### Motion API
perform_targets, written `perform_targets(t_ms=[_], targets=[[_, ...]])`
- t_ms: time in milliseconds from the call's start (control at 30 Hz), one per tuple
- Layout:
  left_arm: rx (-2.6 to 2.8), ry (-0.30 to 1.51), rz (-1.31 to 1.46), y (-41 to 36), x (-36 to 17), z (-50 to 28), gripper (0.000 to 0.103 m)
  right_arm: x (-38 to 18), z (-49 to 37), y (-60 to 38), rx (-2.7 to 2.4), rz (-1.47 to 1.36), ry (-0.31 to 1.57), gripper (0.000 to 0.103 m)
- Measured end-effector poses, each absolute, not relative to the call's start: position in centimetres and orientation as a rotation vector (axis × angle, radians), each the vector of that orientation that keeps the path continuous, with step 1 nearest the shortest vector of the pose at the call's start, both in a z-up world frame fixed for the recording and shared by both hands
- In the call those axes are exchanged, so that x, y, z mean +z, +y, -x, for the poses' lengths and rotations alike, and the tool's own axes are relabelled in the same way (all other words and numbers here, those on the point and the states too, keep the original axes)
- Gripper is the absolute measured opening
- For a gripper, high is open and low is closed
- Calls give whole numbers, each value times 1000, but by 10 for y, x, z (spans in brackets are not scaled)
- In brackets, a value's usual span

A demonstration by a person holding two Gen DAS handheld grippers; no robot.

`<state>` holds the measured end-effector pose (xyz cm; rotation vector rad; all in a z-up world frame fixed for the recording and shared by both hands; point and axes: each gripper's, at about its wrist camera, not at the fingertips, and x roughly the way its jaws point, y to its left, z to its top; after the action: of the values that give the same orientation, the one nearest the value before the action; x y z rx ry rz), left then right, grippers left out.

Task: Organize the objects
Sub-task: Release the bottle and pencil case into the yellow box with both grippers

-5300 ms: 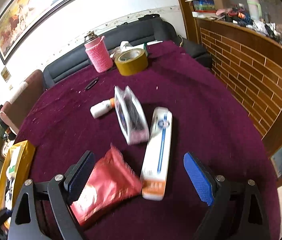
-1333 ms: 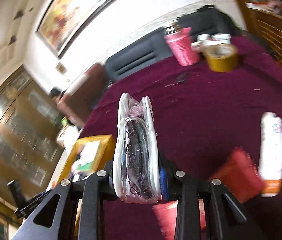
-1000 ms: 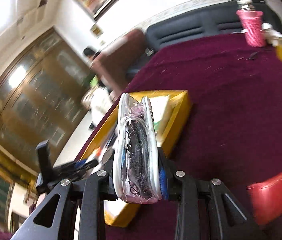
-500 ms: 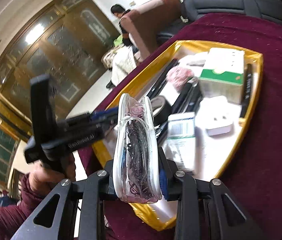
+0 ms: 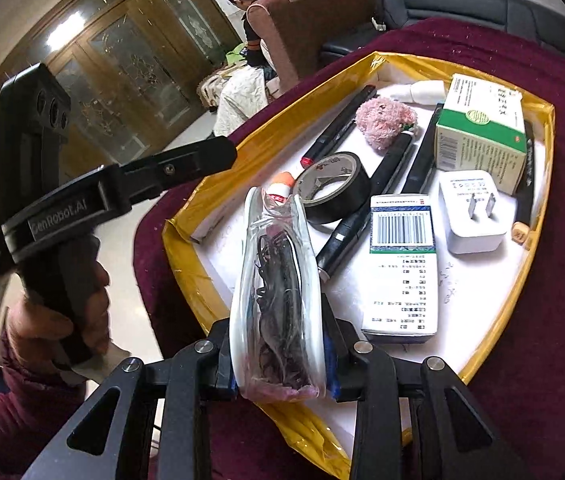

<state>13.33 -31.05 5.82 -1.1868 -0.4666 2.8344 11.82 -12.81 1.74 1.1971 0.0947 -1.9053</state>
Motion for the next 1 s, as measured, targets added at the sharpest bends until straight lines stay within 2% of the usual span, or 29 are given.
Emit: perform_targets(t_ms=[167,400,633,1000], targets=[[2827,-488,1189,-310,58,-135,88,18,-127,-135,-1963,-1170,213,40],[2823,-517,1187,-312,59,-137,93,36,-142,-113,-2008,-1117,234,79],[2806,-575,1193,-314,59,-139,94,54,-140,-64,-2088,-1096,122,88],[2800,-536,1180,-292,75,-146,97,54,-120,13,-2205,-1167,-168,91]])
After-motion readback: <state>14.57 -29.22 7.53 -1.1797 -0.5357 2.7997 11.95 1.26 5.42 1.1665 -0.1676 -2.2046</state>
